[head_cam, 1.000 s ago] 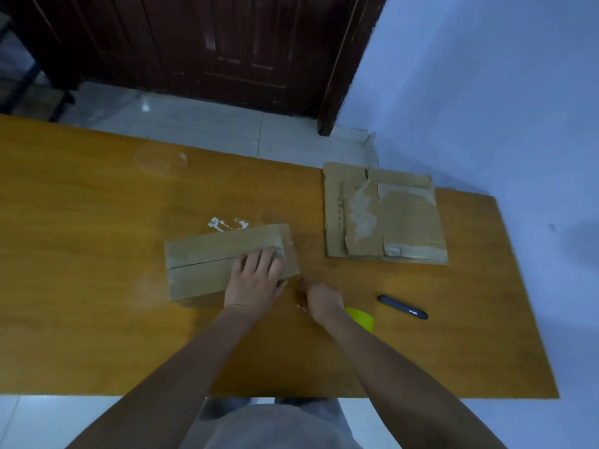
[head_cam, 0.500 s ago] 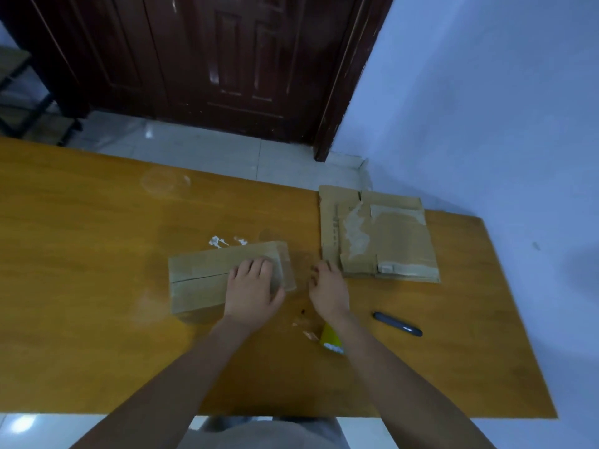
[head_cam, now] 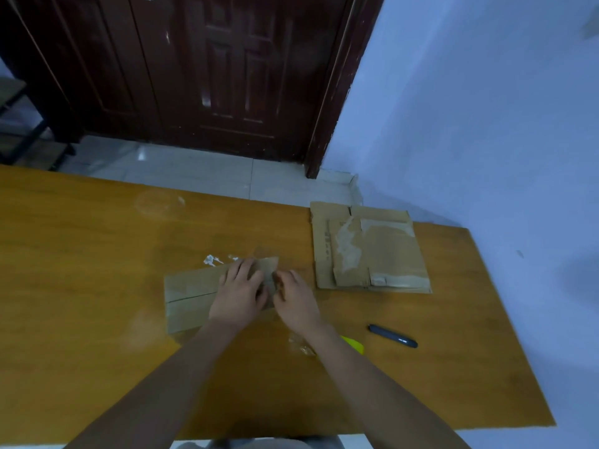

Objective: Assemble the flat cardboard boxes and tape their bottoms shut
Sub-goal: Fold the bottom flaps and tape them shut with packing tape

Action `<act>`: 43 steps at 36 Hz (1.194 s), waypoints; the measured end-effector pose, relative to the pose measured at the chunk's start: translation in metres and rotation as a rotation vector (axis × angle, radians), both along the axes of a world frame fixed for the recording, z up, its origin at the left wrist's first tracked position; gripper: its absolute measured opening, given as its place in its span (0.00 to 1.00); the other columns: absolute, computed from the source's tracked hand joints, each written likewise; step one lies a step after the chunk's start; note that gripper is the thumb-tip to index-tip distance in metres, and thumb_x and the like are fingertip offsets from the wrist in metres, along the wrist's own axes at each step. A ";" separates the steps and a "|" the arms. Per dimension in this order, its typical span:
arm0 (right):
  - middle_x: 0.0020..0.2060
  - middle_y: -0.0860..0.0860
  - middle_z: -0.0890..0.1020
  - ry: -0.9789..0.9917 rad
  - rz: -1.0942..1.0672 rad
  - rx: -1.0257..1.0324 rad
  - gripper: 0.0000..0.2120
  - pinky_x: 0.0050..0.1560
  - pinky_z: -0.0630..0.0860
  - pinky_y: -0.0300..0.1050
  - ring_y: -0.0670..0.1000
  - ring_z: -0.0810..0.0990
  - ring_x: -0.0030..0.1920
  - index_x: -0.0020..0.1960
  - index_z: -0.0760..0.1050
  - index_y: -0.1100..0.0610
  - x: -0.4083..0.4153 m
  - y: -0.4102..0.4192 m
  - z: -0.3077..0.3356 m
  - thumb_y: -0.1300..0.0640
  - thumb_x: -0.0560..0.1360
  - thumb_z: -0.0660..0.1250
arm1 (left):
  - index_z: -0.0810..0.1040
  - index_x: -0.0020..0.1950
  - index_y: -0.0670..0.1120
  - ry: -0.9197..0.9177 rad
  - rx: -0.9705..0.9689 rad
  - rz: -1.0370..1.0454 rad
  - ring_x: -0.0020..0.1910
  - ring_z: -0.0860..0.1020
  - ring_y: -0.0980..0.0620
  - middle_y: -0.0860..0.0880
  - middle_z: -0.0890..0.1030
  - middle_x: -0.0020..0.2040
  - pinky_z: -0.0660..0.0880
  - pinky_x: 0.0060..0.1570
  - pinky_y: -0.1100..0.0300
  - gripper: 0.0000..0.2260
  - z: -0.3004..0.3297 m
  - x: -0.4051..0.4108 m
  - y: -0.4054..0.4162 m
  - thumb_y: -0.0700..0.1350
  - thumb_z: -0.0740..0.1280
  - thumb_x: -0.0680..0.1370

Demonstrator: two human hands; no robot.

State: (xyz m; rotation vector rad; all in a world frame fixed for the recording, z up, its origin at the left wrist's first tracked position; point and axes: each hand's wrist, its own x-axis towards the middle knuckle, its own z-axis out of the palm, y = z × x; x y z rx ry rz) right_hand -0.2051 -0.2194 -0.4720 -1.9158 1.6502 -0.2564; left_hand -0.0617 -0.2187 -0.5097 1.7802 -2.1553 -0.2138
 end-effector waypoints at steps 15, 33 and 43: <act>0.61 0.55 0.76 0.015 -0.006 0.232 0.16 0.60 0.73 0.53 0.55 0.75 0.58 0.65 0.72 0.57 -0.007 -0.035 0.014 0.56 0.81 0.53 | 0.76 0.43 0.45 0.098 -0.033 -0.016 0.61 0.65 0.43 0.42 0.77 0.58 0.72 0.54 0.42 0.14 0.001 0.001 -0.002 0.52 0.57 0.71; 0.64 0.53 0.76 0.444 0.474 0.060 0.18 0.67 0.62 0.56 0.57 0.69 0.66 0.66 0.73 0.50 0.009 -0.096 0.022 0.62 0.79 0.57 | 0.75 0.43 0.44 0.115 -0.050 -0.032 0.59 0.65 0.44 0.43 0.76 0.59 0.71 0.53 0.45 0.14 -0.004 0.002 -0.003 0.52 0.56 0.73; 0.53 0.55 0.83 0.121 0.153 0.117 0.13 0.54 0.77 0.49 0.55 0.80 0.52 0.57 0.80 0.58 0.005 -0.084 0.009 0.63 0.79 0.60 | 0.75 0.44 0.44 0.096 -0.049 -0.032 0.60 0.66 0.43 0.43 0.75 0.59 0.71 0.53 0.45 0.14 -0.004 0.001 -0.003 0.52 0.56 0.73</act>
